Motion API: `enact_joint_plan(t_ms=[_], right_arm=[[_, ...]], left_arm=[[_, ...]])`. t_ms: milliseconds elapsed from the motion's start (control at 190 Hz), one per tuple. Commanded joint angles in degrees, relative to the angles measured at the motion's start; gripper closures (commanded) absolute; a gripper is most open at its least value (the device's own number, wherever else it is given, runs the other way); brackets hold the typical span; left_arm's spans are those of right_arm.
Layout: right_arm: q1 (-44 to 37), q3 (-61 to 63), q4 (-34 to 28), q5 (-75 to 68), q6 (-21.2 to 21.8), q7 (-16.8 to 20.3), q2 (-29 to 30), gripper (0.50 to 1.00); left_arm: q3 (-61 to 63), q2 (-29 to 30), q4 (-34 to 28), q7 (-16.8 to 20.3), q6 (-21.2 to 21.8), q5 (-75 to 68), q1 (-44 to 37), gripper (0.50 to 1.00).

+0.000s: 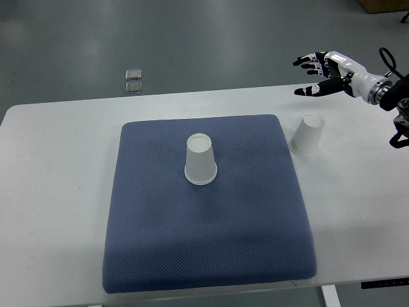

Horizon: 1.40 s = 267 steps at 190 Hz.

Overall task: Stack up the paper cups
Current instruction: 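Move the right hand down toward the white paper cup beside the cushion, then close the right hand's fingers around the white paper cup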

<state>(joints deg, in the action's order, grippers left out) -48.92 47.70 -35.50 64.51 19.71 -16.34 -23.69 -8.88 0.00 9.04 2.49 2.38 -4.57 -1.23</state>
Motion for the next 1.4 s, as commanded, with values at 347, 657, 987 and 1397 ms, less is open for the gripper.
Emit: enact_joint_plan(t_ms=[347, 657, 987, 1397], right_arm=[[-5.66, -20.11, -0.01, 13.36, -4.07, -5.37, -1.89, 0.579], [-7.5, -29.77, 0.43, 14.41, -9.08, -6.16, -1.97, 0.581], [-7.85, -31.27, 0.78, 20.57, -10.92, -6.86, -2.59, 0.581], [-7.94, -31.88, 2.72, 25.14, -12.86, -7.04, -2.15, 0.581]], left_arm=[[0.0, 0.0, 0.02, -0.03, 0.0, 0.0, 0.0, 0.5], [0.0, 0.0, 0.02, -0.03, 0.0, 0.0, 0.0, 0.5], [0.0, 0.0, -0.07, -0.03, 0.0, 0.0, 0.0, 0.5], [0.0, 0.0, 0.02, -0.03, 0.0, 0.0, 0.0, 0.5]])
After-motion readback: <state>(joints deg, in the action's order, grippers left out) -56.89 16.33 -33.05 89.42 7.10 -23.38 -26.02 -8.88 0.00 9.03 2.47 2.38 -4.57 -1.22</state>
